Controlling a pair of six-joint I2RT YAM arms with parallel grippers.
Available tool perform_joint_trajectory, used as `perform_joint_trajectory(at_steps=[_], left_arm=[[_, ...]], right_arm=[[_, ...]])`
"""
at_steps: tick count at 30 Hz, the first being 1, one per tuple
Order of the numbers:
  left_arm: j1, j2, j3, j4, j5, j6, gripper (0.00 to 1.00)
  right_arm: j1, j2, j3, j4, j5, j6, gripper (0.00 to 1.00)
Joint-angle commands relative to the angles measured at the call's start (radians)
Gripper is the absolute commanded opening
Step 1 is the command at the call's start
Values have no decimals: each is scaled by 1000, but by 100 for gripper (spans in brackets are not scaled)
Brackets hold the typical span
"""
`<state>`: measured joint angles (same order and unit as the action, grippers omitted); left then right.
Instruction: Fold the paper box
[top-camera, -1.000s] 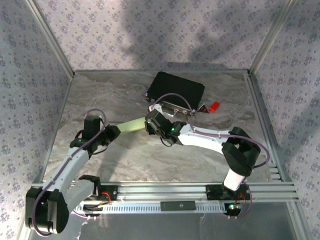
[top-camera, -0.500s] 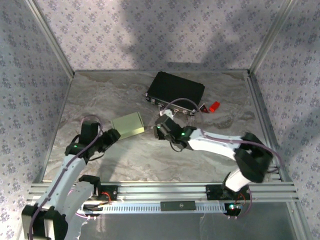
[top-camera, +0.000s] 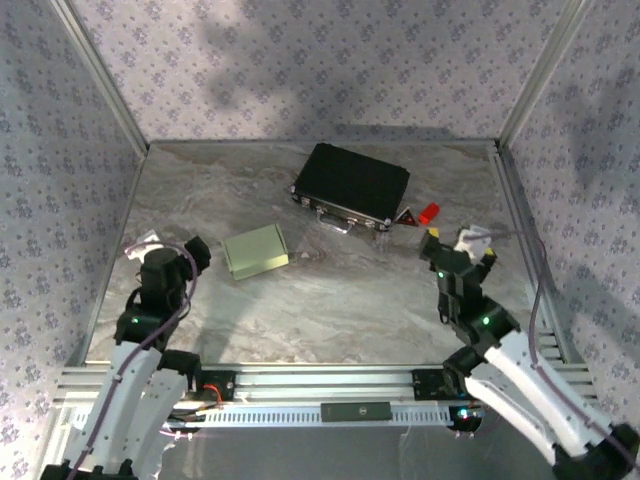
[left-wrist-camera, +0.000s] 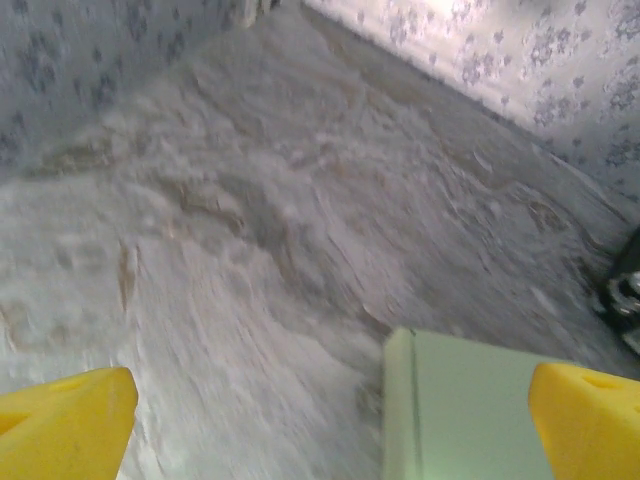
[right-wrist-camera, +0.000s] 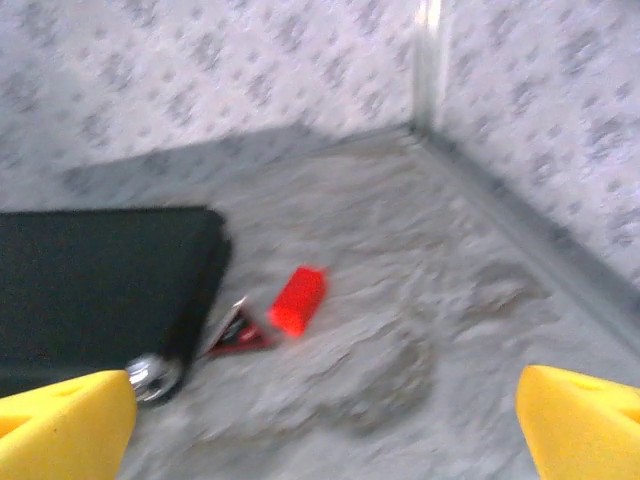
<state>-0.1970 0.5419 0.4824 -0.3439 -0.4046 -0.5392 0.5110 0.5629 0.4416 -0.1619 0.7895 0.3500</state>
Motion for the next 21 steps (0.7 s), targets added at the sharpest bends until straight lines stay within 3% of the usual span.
perform_joint_trajectory(at_steps=[1, 3, 6, 11, 15, 17, 21], left_arm=[[-3, -3, -174, 442, -79, 326, 100], [17, 32, -303, 703, 9, 420, 100], [70, 155, -335, 825, 77, 429, 100], [140, 463, -311, 1059, 154, 480, 100], [199, 674, -273, 1202, 209, 462, 100], [210, 716, -254, 1227, 221, 452, 100], [224, 884, -245, 1378, 232, 446, 100]], right_arm=[[-133, -46, -222, 321, -96, -279, 99], [-275, -20, -264, 361, -236, -224, 99], [-398, 103, -295, 494, -359, -208, 99], [-464, 419, -304, 830, -507, -257, 99], [-486, 617, -257, 990, -599, -290, 99], [-506, 648, -218, 956, -639, -325, 99], [-554, 765, -243, 1138, -691, -334, 99]])
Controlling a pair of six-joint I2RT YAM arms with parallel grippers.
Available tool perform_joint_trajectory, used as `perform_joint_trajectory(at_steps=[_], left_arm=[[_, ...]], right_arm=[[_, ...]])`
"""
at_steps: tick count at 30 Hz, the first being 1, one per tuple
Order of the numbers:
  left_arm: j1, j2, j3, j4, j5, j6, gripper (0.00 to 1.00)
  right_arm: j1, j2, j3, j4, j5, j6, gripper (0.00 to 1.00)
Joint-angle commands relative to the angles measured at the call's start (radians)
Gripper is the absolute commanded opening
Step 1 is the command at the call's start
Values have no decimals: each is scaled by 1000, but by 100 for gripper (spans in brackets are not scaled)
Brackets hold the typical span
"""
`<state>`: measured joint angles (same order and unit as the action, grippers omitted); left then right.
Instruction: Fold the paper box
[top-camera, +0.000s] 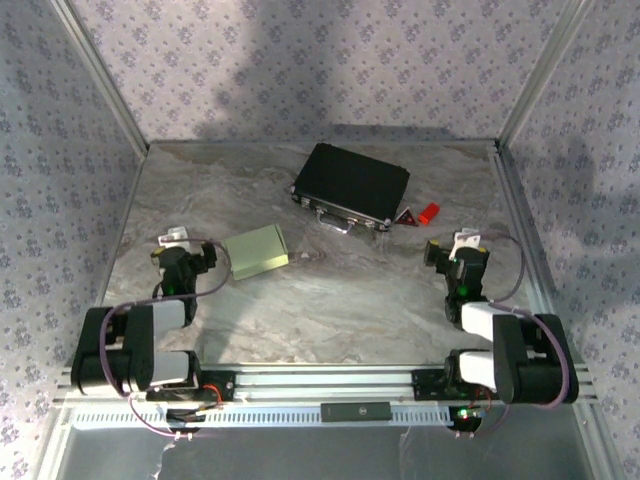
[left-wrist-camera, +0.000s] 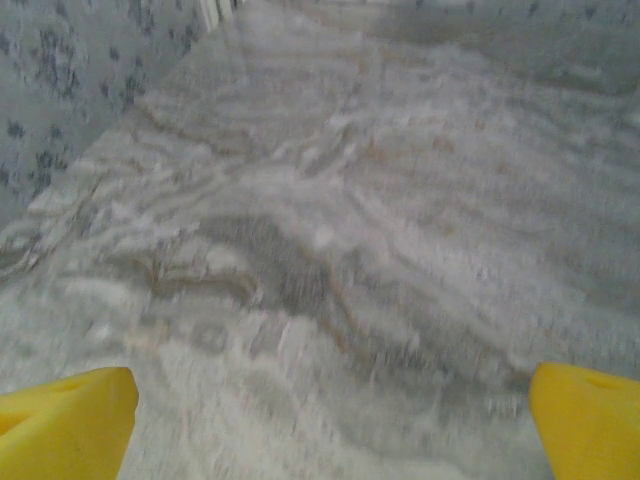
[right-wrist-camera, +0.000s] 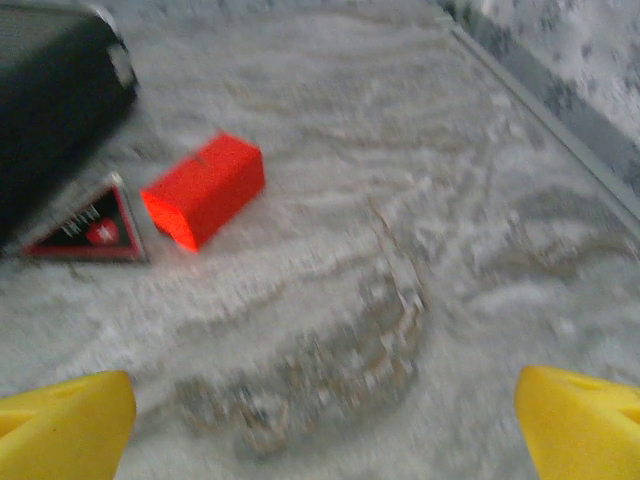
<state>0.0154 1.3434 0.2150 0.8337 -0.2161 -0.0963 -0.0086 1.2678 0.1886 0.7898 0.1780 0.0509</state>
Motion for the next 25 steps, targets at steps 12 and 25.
perform_joint_trajectory(at_steps=[12, 25], left_arm=[[25, 184, 173, 18, 137, 23, 100], [15, 185, 166, 37, 95, 19, 100]], right_arm=[[-34, 244, 179, 51, -91, -42, 99], [-33, 247, 180, 46, -95, -45, 99]])
